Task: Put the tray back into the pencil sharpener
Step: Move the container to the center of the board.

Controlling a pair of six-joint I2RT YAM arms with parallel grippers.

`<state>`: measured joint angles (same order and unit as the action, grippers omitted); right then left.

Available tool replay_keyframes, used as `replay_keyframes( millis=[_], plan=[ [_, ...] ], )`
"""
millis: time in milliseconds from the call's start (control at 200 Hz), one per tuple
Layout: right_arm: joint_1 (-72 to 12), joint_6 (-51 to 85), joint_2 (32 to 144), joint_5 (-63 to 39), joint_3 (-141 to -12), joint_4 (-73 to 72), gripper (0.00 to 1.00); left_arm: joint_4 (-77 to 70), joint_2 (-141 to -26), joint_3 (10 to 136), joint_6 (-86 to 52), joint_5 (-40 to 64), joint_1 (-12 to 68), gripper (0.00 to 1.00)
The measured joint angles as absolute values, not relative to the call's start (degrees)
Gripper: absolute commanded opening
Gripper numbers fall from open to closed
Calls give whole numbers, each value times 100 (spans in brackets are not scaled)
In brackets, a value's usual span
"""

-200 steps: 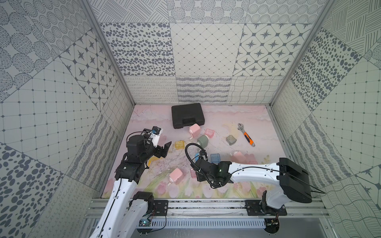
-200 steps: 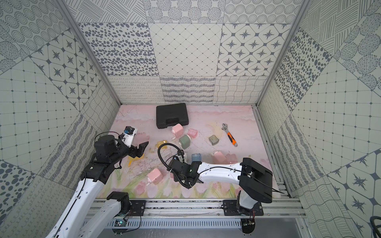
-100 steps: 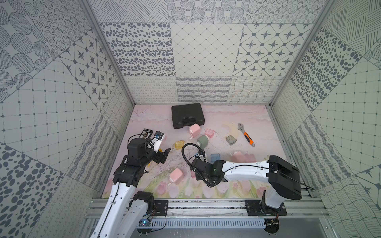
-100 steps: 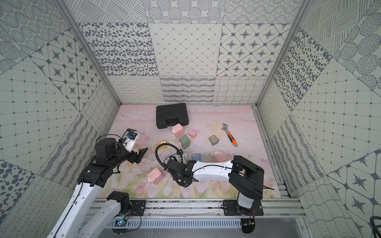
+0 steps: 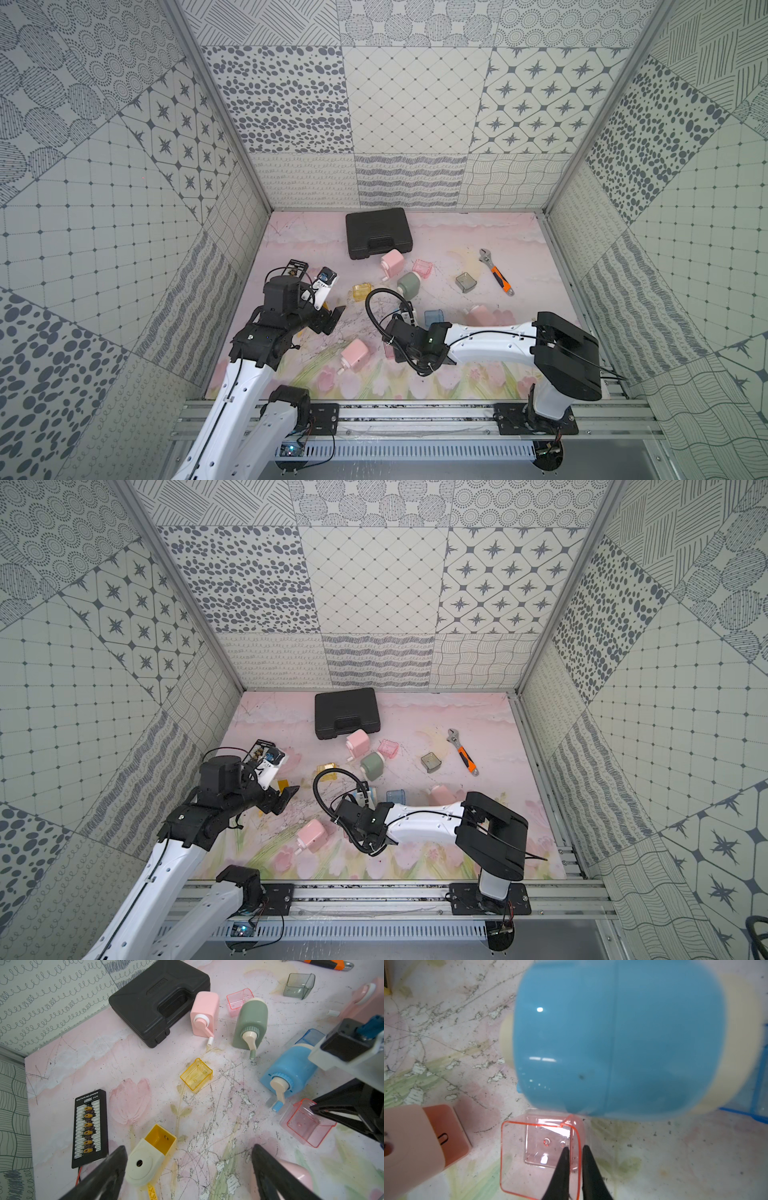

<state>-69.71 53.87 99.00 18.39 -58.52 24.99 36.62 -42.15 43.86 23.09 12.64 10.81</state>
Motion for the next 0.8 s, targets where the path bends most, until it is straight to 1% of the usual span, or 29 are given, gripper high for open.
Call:
replay_keyframes(
  millis=[255,430,800],
  plan=[
    [-6971,5492,9939,1804,-5850,2491,5,3841,-4453,4493,2475,1267,1216,91],
    [-6960,5610,9894,1820,-5839,2617,3,4062,-4606,4678,2626,1291,1417,89],
    [-6893,6152,8678,2032,-4834,3424,3,4880,-4755,5190,2899,1293,1898,89]
  ],
)
